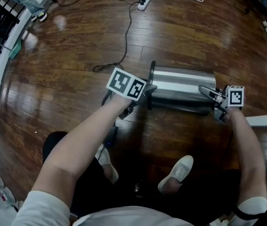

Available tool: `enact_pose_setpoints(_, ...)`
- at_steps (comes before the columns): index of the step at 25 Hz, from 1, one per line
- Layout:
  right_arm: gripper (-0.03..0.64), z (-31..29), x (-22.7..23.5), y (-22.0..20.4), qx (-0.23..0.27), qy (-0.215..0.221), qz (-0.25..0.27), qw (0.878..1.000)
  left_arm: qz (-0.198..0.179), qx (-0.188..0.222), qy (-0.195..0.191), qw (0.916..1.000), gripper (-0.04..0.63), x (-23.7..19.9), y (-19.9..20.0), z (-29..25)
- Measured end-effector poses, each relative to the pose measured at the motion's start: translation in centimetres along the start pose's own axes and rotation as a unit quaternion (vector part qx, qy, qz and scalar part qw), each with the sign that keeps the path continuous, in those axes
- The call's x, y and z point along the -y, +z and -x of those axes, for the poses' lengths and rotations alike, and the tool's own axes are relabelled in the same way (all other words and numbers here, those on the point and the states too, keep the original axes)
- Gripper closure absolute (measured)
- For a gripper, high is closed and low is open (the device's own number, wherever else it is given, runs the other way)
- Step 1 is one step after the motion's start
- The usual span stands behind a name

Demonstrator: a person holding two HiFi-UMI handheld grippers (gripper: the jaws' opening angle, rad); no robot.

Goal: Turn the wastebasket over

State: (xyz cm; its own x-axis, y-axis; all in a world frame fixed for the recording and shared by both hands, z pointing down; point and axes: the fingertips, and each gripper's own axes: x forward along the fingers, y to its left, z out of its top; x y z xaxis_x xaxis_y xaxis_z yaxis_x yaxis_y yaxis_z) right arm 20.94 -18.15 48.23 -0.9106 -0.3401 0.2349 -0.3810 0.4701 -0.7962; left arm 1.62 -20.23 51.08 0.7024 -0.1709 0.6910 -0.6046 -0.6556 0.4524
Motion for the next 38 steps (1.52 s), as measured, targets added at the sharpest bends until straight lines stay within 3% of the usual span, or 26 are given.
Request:
enact_pose_setpoints(3, 0.551, 0.1, 0.3, -0.2, 0.010, 0.001, -0.010, 1.000, 0.018, -0.007, 0.014, 0.9997, 0.419, -0.9, -0.6, -0.4)
enact_pose_setpoints(8, 0.525, 1.3, 1.4, -0.7, 0.011, -0.010, -0.024, 1.000, 0.069, 0.000, -0.038, 0.9969, 0.439, 0.5, -0.6, -1.8)
enact_pose_setpoints(11, 0.516, 1.6, 1.9, -1.1, 0.023, -0.014, -0.039, 0.999, 0.067, 0.008, -0.047, 0.9966, 0.483, 1.2, -0.2, -2.2)
enact_pose_setpoints(15, 0.474, 2.1, 3.0, -1.9, 0.024, -0.035, -0.054, 0.998, 0.072, 0.016, -0.061, 0.9954, 0.485, 1.9, -0.2, -2.7)
enact_pose_setpoints(22, 0.407, 2.5, 3.6, -1.7, 0.013, -0.066, -0.033, 0.997, 0.101, 0.037, -0.089, 0.9902, 0.509, 1.9, 0.1, -2.6)
enact_pose_setpoints(28, 0.411, 5.3, 4.4, -3.4, -0.061, -0.099, -0.008, 0.993, 0.100, 0.033, -0.092, 0.9902, 0.512, 1.9, 0.1, -2.6)
enact_pose_setpoints(32, 0.452, 8.2, 5.0, -4.2, -0.094, -0.124, -0.006, 0.988, 0.098, 0.034, -0.094, 0.9902, 0.514, 1.6, 0.2, -2.5)
enact_pose_setpoints(36, 0.483, 8.6, 3.9, -4.9, -0.110, -0.111, -0.016, 0.988, 0.100, 0.038, -0.096, 0.9896, 0.514, 1.5, 0.2, -2.3)
enact_pose_setpoints(38, 0.533, 8.4, 3.8, -4.8, -0.112, -0.115, -0.005, 0.987, 0.102, 0.040, -0.097, 0.9893, 0.514, 1.4, 0.3, -2.3)
